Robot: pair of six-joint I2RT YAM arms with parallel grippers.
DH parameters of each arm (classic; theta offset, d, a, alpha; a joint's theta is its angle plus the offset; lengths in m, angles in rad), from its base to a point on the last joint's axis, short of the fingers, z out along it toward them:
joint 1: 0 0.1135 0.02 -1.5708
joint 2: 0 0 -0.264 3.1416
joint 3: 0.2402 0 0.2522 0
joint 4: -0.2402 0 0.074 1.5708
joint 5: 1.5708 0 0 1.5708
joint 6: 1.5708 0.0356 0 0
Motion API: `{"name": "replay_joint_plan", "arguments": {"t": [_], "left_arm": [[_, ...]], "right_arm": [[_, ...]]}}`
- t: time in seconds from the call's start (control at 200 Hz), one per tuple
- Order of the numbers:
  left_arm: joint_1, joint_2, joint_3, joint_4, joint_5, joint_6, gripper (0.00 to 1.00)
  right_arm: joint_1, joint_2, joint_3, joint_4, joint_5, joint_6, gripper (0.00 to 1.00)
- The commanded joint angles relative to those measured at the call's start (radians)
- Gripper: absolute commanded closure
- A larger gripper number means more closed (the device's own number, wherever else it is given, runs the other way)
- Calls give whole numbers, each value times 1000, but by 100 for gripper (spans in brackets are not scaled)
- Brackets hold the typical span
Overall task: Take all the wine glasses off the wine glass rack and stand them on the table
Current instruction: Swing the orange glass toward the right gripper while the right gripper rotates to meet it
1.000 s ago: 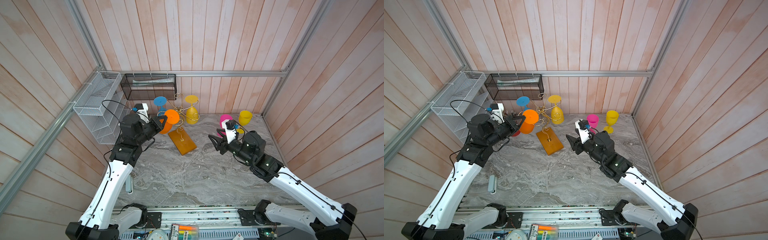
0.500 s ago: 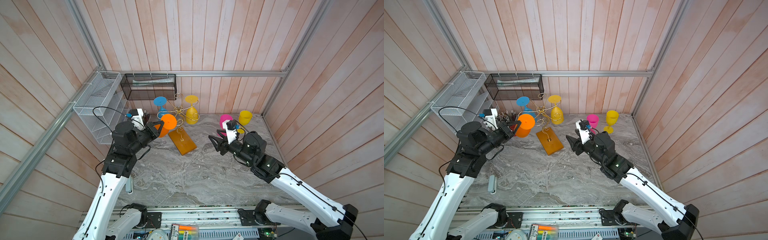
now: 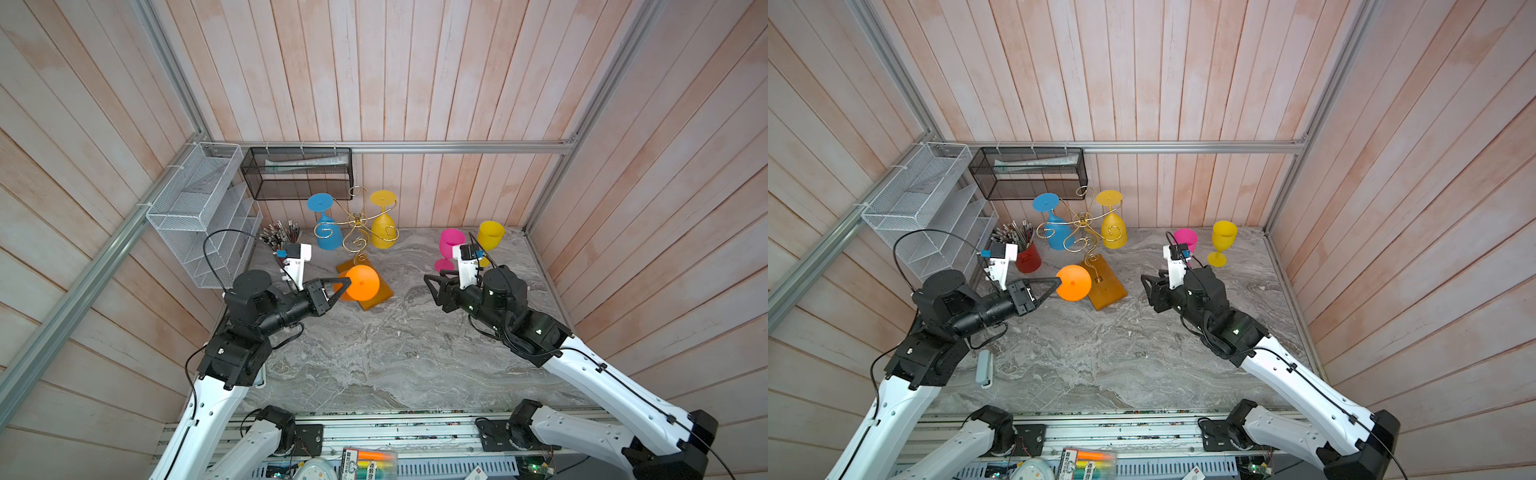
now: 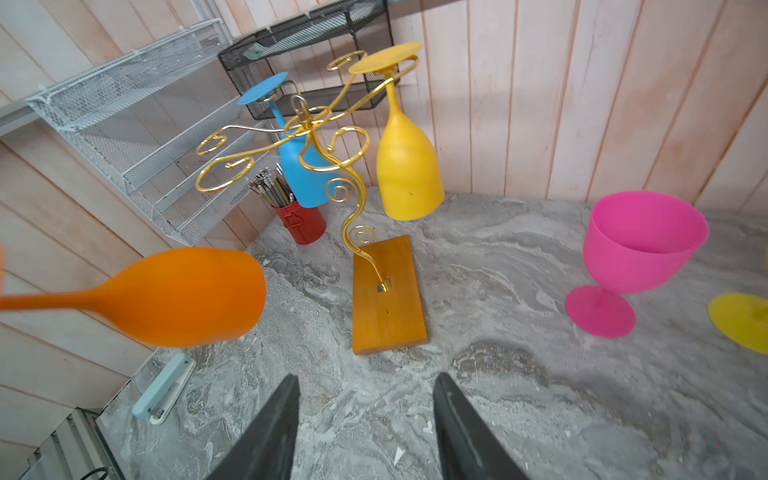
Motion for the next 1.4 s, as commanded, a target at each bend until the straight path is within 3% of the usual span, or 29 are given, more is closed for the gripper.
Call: {"name": "replay_joint_plan", "arguments": {"t": [0.0,0.19,0.36,0.455,0.65,0.895,1.145,1.395], "left_arm": [[-122,14,-23,27,32,100,100],[-405,86,4,89,-29,246,100],[-525,187,55,83,-102,395,100],[-595,218,61,86,-221,476,100],[-694,243,49,146,-390,626,100],[-893,333,-27,321,-767,922,100],[-957,514,-117,677,-1113,1225,100],[-956,705,-161,1100,-1211,1531,100]], "right_arm": [[6,-51,-6,-97,70,152,47],[-8,-118,-23,-183,118,248,47],[-62,-159,-27,-255,99,319,45],[-128,-171,-18,-305,65,357,44],[-330,-199,-39,-329,-131,378,43],[-511,-176,-35,-342,-321,370,43],[-646,-142,-21,-388,-420,413,43],[-729,-169,-43,-404,-455,458,43]]}}
